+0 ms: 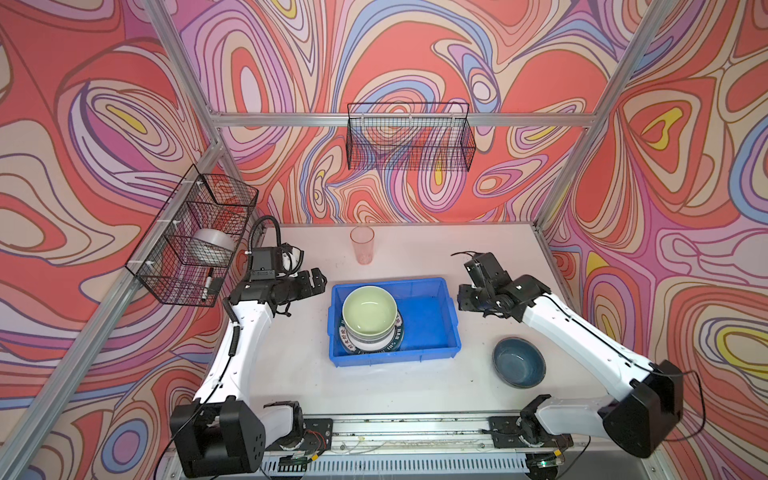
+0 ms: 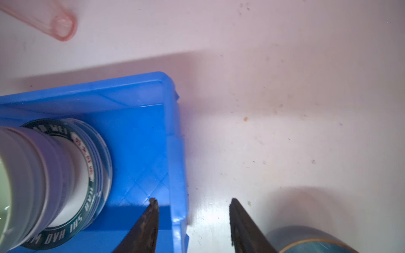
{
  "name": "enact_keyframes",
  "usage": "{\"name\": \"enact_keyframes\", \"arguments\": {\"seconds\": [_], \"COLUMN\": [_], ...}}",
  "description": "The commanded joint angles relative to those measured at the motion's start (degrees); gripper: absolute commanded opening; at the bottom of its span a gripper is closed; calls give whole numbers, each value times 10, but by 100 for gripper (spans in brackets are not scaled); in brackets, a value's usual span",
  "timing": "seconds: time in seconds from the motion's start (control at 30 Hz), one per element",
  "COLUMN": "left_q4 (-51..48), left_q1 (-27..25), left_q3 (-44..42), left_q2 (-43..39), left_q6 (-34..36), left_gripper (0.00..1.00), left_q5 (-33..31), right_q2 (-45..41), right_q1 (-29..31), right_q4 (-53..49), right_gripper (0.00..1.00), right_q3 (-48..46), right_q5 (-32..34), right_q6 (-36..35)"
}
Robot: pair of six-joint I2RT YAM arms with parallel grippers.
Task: Place the mixed dishes into the plastic bin
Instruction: 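Open the right gripper and move it toward the dark teal bowl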
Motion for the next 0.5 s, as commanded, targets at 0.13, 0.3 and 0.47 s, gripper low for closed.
{"name": "enact_keyframes", "arguments": {"seconds": [0.13, 0.3, 0.47], "left_q4": [-3, -6, -34], "left_q1": [3, -20, -46], "left_q3": [-4, -6, 19], "left_q2": [-9, -18, -7], "left_q6": [16, 28, 48], "left_gripper": [94, 94, 94], "left_q5": [5, -22, -49], "right_q2": [-30, -46, -65], "right_q1": [-13, -15, -17], "right_q4": [-74, -100, -119], "right_gripper": [54, 53, 53], "right_q3": [-68, -93, -112], "right_q5": [28, 44, 52], "right_q6": [69, 106, 131]}}
